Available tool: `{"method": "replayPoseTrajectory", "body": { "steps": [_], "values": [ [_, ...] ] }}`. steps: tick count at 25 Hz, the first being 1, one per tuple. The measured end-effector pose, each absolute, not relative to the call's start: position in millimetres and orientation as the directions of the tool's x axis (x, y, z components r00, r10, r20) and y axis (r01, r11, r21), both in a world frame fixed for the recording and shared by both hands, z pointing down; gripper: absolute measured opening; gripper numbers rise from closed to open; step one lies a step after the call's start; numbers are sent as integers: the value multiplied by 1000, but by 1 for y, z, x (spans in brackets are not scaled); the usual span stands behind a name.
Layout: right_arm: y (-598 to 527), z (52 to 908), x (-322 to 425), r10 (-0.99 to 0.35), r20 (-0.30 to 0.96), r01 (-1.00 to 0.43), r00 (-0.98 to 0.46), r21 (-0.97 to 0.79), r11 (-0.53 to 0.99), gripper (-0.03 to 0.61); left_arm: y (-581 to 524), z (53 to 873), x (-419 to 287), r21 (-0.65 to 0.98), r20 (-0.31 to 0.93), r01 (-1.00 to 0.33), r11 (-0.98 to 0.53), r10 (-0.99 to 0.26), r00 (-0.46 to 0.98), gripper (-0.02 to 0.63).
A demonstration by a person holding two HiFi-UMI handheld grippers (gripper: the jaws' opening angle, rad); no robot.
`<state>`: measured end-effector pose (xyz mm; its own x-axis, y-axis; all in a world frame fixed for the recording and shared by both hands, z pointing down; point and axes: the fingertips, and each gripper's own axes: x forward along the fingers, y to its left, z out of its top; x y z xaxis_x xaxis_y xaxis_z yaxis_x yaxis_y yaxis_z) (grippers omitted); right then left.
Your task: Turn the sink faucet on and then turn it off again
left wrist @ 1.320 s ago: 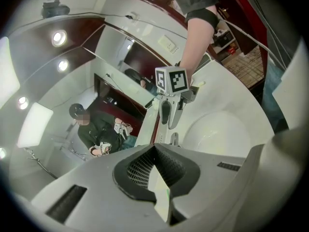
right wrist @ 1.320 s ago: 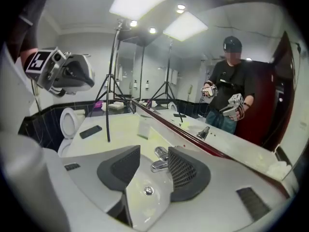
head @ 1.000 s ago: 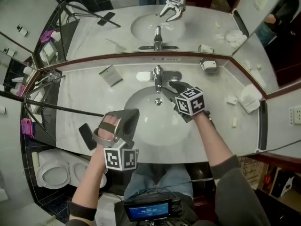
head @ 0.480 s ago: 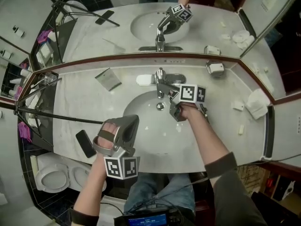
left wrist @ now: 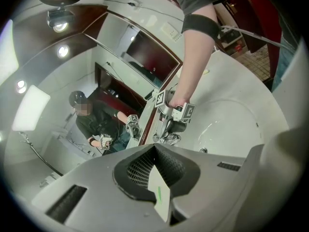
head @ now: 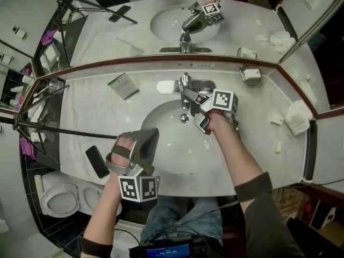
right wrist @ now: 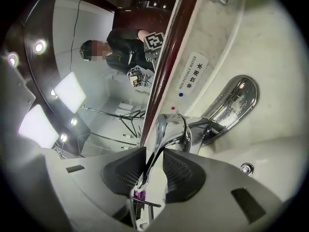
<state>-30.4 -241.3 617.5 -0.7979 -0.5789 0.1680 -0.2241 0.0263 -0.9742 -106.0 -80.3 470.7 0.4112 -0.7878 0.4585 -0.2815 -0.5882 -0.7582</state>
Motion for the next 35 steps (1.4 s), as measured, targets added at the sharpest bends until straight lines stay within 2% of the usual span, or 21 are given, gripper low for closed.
{"method": "replayPoseTrajectory", "body": {
  "steps": [7,11,20,35],
  "values": [
    [-242,608,-28,-570,191,-222,-799,-975,-16,124,-82,468,-99,-756,459,-280,-592,-784,418,3],
    [-244,611,-27,-587,155,-131,-795,-988,-84,103,-85,462,-97,-759,454,-279,-588,-786,419,2],
    [-245,611,-26,-579,175,-101,-796,-982,-159,86,-89,458,-101,-762,457,-278,-585,-790,410,3],
    [-250,610,-22,-567,244,-147,-786,-966,-213,82,-104,453,-103,-760,449,-293,-580,-795,408,3]
  ]
}}
